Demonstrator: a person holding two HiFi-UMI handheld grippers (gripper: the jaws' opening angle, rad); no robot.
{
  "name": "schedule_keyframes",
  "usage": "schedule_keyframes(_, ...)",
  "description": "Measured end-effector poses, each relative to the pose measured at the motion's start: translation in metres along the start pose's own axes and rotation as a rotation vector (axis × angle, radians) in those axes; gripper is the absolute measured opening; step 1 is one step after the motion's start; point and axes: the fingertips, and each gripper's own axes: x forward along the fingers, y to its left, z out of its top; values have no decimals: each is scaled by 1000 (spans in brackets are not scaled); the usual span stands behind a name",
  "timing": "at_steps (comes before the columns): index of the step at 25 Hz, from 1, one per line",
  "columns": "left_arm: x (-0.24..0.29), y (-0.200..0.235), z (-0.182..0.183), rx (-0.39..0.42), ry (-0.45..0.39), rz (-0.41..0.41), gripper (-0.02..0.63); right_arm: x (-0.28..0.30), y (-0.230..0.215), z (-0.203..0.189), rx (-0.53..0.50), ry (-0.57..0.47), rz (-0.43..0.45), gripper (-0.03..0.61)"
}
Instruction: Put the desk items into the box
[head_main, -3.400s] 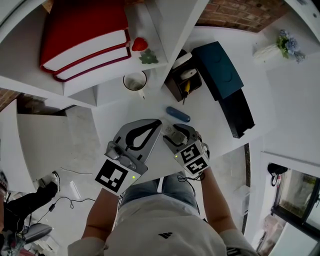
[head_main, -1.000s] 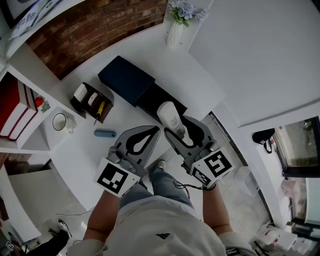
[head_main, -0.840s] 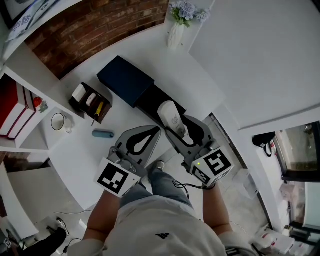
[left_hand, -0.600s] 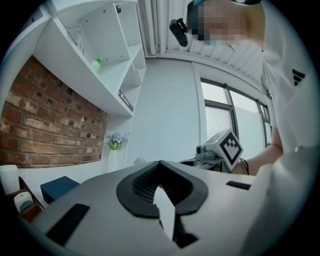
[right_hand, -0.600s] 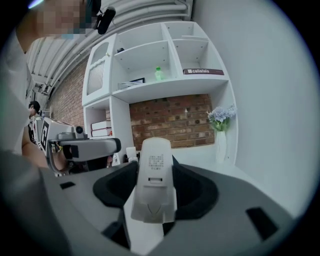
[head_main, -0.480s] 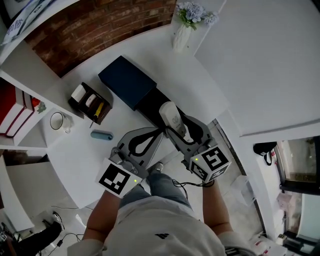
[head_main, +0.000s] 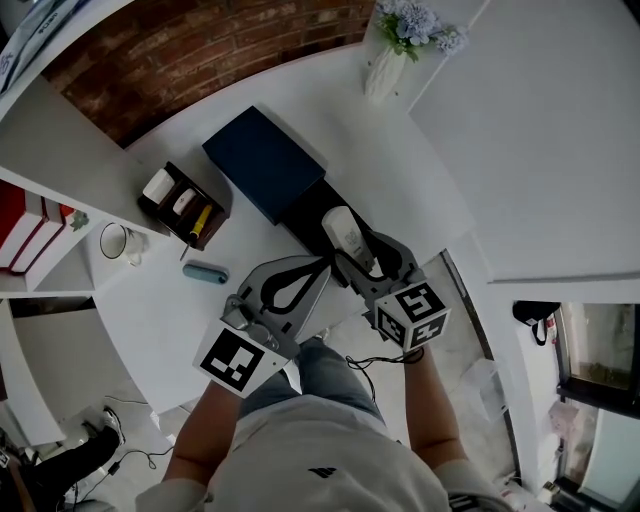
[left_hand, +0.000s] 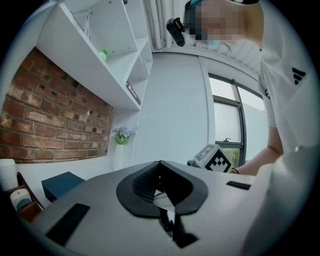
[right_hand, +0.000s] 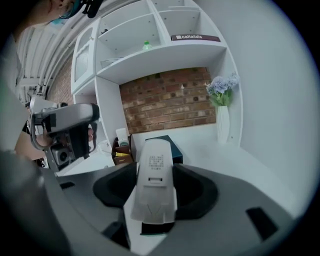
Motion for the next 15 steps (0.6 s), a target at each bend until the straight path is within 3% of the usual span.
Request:
schedule_keyframes(5, 2, 12, -5, -18, 12, 20, 11, 21, -12, -24, 21, 75, -5, 235)
schedule_keyframes(15, -2, 32, -12, -37, 25, 55, 12, 57, -18, -69, -43, 302, -25, 235)
